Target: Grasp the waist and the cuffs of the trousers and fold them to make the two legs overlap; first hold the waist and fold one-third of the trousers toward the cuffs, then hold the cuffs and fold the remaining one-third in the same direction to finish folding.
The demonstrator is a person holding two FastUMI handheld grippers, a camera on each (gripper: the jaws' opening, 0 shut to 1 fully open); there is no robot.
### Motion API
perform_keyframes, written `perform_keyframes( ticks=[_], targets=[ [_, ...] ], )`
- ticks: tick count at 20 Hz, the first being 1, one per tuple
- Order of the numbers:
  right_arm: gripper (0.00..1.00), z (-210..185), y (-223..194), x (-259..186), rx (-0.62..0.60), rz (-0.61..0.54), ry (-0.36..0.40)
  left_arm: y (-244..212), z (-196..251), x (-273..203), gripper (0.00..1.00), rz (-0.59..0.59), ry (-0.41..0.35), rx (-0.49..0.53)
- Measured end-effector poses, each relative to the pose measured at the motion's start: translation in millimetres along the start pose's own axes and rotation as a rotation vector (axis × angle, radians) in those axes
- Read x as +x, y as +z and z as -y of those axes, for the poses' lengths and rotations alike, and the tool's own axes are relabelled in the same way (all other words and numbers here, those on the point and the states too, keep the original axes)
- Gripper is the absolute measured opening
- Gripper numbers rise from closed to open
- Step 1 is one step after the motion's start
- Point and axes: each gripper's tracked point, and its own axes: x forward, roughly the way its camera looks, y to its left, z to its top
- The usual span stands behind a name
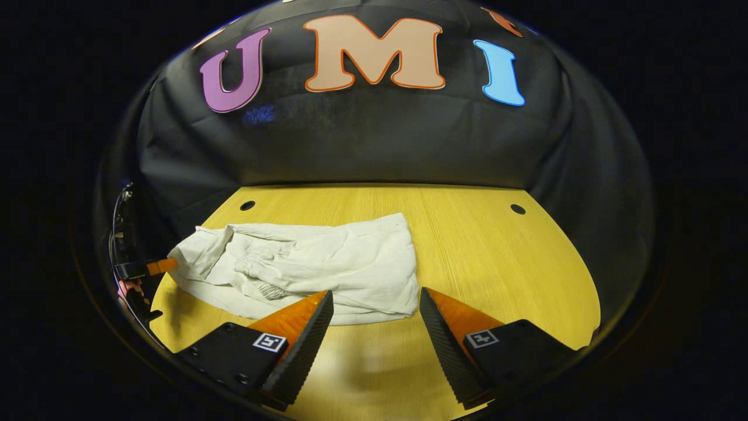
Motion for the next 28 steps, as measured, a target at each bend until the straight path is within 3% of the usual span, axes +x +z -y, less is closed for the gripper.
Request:
perform_keyframes(
  ticks=[9, 19, 23, 27, 28],
  targets=[
    [0.96, 55.5, 3.0, -2.8, 0.013, 0.002, 0.05, 76.6, 147.7, -42.4, 0.0, 0.133, -0.133, 0.061],
    [0.96, 116.7, 5.7, 7.8, 0.005, 0.015, 0.065, 103.3, 333.4, -81.7, 0.0, 0.181, -0.288, 0.207],
    [0.96, 131.2, 6.4, 2.1, 0.028, 0.02, 0.075, 89.0, 391.3, -92.0, 0.0, 0.17, -0.36, 0.236],
    [0.97, 142.1, 7.4, -7.4, 0.023, 0.033, 0.083, 41.2, 429.9, -86.1, 0.0, 0.102, -0.417, 0.261],
    [0.93, 143.0, 7.4, -11.4, 0.021, 0.036, 0.085, 27.7, 436.3, -85.3, 0.01, 0.078, -0.436, 0.268]
  ],
)
